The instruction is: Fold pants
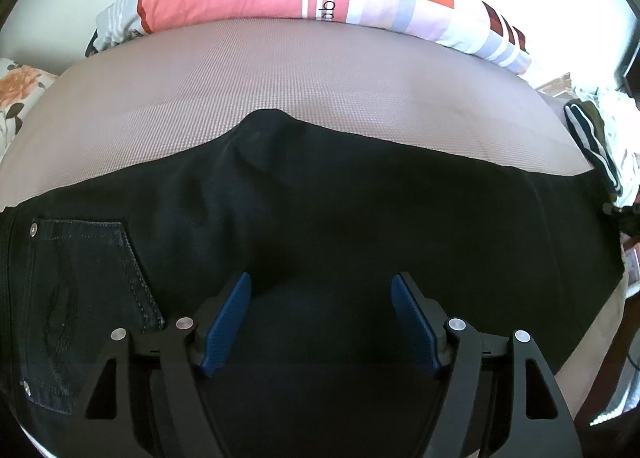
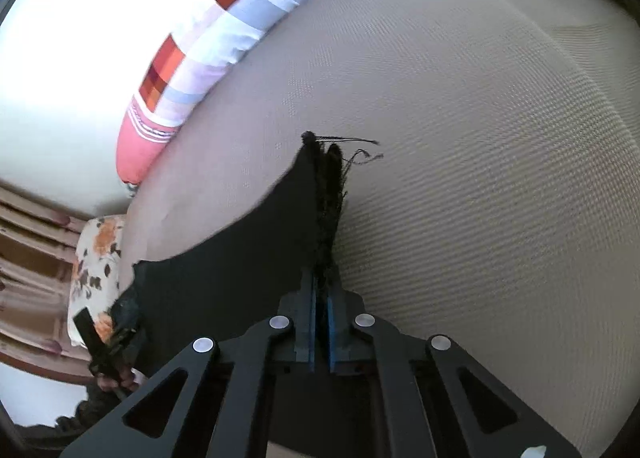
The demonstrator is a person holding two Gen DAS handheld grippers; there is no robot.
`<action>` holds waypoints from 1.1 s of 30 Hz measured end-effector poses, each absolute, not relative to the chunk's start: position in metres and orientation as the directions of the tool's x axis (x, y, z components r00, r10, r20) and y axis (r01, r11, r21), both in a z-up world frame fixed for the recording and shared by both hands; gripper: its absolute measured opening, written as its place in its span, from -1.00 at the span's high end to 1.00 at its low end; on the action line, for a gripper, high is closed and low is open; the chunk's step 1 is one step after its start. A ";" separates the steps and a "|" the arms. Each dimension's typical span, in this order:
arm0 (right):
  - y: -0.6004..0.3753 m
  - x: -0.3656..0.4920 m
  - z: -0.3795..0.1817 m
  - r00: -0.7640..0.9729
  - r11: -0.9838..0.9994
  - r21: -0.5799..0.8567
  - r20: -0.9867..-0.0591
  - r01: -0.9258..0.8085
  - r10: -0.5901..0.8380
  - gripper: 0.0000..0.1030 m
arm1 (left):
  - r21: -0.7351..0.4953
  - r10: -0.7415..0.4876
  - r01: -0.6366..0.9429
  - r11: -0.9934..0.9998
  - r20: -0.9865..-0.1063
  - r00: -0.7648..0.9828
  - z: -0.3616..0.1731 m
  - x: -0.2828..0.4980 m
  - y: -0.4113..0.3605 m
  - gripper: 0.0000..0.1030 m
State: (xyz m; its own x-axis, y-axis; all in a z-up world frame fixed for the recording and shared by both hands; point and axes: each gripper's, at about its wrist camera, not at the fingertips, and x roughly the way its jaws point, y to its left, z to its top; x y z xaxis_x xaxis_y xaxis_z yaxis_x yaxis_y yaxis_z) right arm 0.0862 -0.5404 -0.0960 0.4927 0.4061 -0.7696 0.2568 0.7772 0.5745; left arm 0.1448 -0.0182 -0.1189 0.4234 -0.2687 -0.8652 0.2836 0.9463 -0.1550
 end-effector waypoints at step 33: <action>-0.121 0.202 -0.093 0.206 0.850 0.505 -0.825 -0.148 0.526 0.87 | -0.371 -0.421 0.209 0.905 -0.709 0.566 -0.065 0.108 0.109 -0.40</action>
State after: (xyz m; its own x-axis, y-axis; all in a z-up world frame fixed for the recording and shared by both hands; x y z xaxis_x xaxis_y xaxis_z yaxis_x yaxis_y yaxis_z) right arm 0.2021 -0.1213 -0.0934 0.2057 0.5260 -0.8252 -0.1480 0.8503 0.5051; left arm 0.1077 0.1086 -0.0649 0.5658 -0.4210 -0.7089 0.2087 0.9049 -0.3709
